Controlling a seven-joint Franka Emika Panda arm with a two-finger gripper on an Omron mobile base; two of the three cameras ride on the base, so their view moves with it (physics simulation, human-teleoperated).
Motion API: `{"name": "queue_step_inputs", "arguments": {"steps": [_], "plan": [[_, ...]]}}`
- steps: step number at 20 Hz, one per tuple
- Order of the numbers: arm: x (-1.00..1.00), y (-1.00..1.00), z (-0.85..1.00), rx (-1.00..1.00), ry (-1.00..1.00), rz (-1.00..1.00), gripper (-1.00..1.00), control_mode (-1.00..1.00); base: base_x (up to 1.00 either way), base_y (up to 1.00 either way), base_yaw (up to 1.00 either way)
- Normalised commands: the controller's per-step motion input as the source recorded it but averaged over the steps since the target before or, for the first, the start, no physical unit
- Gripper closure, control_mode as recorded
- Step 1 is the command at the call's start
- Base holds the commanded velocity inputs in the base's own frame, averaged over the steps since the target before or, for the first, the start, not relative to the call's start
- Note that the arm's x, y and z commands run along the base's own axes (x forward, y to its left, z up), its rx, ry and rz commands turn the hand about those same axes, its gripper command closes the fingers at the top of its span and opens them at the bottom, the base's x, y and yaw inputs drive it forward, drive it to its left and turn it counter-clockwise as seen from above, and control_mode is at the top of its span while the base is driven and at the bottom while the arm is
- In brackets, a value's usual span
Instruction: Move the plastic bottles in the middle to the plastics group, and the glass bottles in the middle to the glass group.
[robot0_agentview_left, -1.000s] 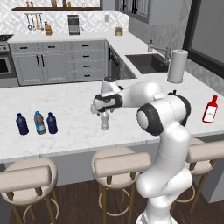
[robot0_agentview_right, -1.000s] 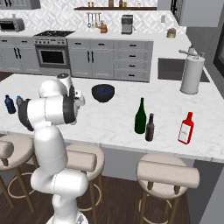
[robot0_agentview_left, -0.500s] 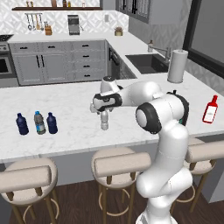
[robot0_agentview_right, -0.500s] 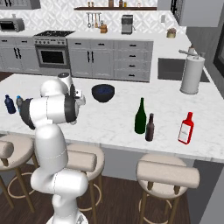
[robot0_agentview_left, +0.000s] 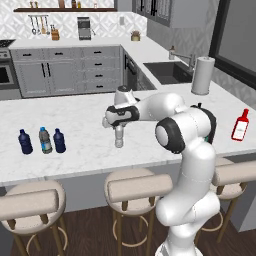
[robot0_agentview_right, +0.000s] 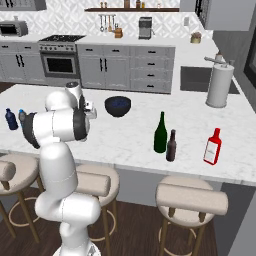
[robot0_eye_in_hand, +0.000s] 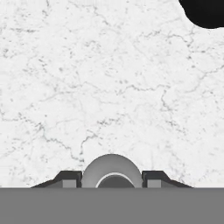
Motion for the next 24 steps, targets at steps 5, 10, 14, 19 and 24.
{"name": "queue_step_inputs", "arguments": {"steps": [5,10,14,19,24], "plan": [[-0.11,0.55,0.4,0.01,-0.04,0.16,1.0,-1.0,0.0,0.0,0.0],[-0.11,0.85,0.22,0.01,-0.08,0.23,1.0,-1.0,0.0,0.0,0.0],[-0.05,0.76,0.0,0.01,-0.07,0.21,1.0,-1.0,0.0,0.0,0.0],[-0.08,0.76,0.0,0.0,-0.06,0.21,1.0,-1.0,0.0,0.0,0.0],[-0.27,0.53,0.0,0.0,-0.03,0.21,1.0,-1.0,0.0,0.0,0.0]]}}
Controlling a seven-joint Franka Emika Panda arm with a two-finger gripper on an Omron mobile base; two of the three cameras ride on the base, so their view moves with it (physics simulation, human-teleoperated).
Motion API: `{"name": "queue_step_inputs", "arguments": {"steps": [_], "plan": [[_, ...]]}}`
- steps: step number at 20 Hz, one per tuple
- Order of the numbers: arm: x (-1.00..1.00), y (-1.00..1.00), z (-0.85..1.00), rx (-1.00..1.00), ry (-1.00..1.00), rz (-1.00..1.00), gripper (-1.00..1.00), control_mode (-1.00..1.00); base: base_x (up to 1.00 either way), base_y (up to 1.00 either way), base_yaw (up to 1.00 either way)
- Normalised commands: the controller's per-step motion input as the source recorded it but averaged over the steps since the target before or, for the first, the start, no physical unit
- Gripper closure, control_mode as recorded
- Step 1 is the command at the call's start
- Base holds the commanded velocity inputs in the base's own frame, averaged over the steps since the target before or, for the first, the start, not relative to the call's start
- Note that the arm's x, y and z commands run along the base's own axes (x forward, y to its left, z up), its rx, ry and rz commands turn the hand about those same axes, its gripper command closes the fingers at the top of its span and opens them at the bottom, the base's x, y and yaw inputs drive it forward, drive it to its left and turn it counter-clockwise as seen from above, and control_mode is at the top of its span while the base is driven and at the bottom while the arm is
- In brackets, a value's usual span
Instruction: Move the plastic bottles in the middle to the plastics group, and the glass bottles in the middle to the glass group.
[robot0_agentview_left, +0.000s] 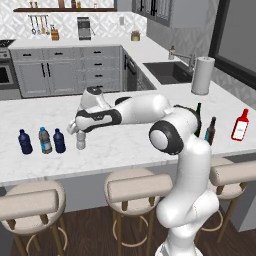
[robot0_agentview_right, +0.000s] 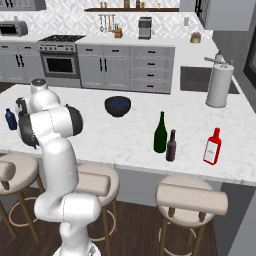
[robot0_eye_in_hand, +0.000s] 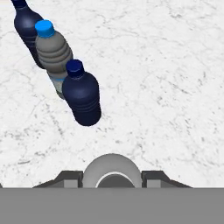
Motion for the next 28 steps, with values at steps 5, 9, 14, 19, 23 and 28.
{"name": "queue_step_inputs", "arguments": {"steps": [5,9,14,19,23,28], "plan": [[0.15,0.06,-0.01,0.0,0.0,0.07,1.0,-1.0,0.0,0.0,0.0],[0.2,0.02,0.0,-0.06,0.0,0.0,1.0,-1.0,0.0,0.0,0.0],[0.08,0.22,0.0,-0.05,0.02,0.02,1.0,-1.0,0.0,0.0,0.0],[0.1,0.16,0.0,-0.03,0.0,0.05,1.0,-1.0,0.0,0.0,0.0],[0.07,0.05,-0.16,0.0,0.0,0.04,1.0,-1.0,0.0,0.0,0.0],[0.06,0.0,-0.48,0.0,0.0,0.03,1.0,-1.0,0.0,0.0,0.0]]}}
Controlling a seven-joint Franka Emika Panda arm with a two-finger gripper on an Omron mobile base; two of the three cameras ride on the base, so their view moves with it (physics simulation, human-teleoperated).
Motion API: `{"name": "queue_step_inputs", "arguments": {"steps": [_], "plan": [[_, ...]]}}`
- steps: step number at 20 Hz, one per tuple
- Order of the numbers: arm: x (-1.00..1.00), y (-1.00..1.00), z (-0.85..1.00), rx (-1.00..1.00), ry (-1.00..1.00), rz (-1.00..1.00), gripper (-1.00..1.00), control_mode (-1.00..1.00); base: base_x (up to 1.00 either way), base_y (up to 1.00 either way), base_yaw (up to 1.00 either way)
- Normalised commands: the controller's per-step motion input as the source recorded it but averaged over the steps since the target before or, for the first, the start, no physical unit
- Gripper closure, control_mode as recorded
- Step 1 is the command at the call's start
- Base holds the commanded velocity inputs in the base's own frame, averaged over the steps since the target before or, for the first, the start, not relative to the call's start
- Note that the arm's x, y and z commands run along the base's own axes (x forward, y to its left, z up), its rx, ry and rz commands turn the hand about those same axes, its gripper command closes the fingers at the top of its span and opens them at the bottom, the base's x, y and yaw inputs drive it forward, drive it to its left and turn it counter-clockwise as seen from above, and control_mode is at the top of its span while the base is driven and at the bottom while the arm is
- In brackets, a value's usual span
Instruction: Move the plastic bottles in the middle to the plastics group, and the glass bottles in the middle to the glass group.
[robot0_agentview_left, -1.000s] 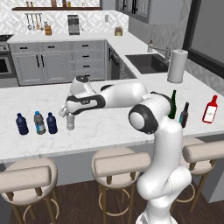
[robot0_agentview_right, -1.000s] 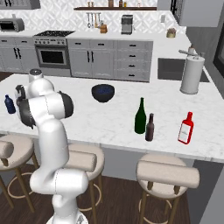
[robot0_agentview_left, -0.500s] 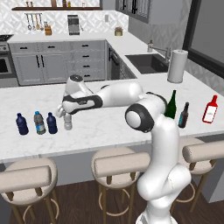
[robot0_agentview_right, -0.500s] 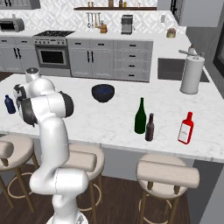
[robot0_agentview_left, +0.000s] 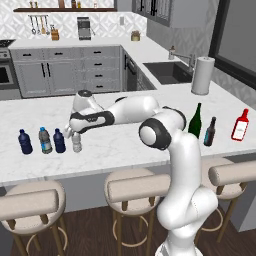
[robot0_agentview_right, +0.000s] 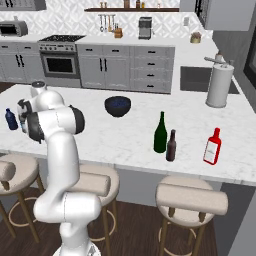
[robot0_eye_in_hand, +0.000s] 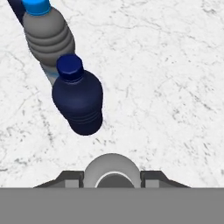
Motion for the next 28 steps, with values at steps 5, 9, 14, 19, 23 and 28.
{"name": "queue_step_inputs", "arguments": {"steps": [5,9,14,19,23,28], "plan": [[0.0,0.0,-0.16,0.0,0.0,0.02,1.0,-1.0,0.0,0.0,0.0],[0.03,0.0,-0.08,0.0,0.0,0.0,1.0,-1.0,0.0,0.0,0.0],[0.01,0.0,-0.06,0.0,0.01,0.0,1.0,-1.0,0.0,0.0,0.0],[0.0,0.0,0.0,0.0,0.0,0.0,-1.0,-1.0,0.0,0.0,0.0],[0.0,0.0,0.0,0.0,0.0,0.0,-1.0,-1.0,0.0,0.0,0.0],[0.0,0.0,0.12,0.0,0.0,0.0,-1.0,-1.0,0.0,0.0,0.0]]}}
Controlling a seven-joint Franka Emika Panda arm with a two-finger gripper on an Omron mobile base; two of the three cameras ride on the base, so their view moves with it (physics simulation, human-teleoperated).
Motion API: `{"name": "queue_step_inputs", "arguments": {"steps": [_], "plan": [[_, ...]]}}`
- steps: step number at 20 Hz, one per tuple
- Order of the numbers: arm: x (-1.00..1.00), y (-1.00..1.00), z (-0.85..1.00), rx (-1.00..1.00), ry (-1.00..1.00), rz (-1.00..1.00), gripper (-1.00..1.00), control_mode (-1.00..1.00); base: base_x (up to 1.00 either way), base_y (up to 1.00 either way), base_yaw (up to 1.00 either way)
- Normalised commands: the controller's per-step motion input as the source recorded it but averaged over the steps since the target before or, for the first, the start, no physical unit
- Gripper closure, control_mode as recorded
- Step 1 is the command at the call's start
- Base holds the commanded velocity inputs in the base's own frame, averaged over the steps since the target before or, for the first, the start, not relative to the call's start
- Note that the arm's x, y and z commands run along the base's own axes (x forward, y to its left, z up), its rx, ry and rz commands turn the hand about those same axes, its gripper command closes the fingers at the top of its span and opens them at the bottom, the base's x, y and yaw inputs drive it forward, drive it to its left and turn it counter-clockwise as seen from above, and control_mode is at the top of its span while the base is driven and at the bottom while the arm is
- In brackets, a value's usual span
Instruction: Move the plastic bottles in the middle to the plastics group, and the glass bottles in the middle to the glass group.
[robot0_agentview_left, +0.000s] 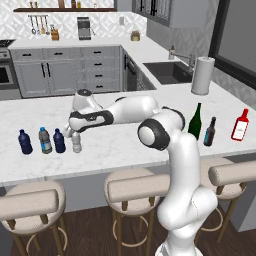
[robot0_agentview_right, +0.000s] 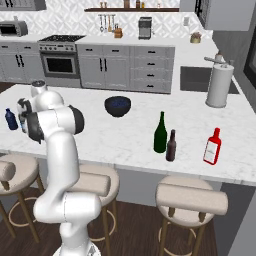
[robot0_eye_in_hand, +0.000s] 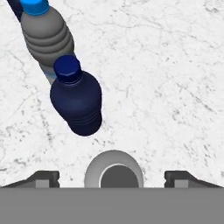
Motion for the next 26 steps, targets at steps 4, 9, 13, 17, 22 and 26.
{"name": "queue_step_inputs", "arguments": {"steps": [4,9,13,17,22,26], "plan": [[-0.07,-0.02,0.39,0.0,0.0,0.0,-1.0,-1.0,0.0,0.0,0.0],[-0.39,-0.43,0.83,0.0,0.0,-0.07,-1.0,-1.0,0.0,0.0,0.0],[-0.45,-0.61,0.25,0.02,0.0,-0.2,-1.0,-1.0,0.0,0.0,0.0],[-0.49,-0.56,0.0,0.08,-0.08,-0.24,-1.0,-1.0,0.0,0.0,0.0],[-0.16,-0.54,0.0,0.03,-0.01,-0.16,-1.0,-1.0,0.0,0.0,0.0],[-0.29,-0.36,0.0,0.0,0.0,-0.03,-1.0,-1.0,0.0,0.0,0.0]]}}
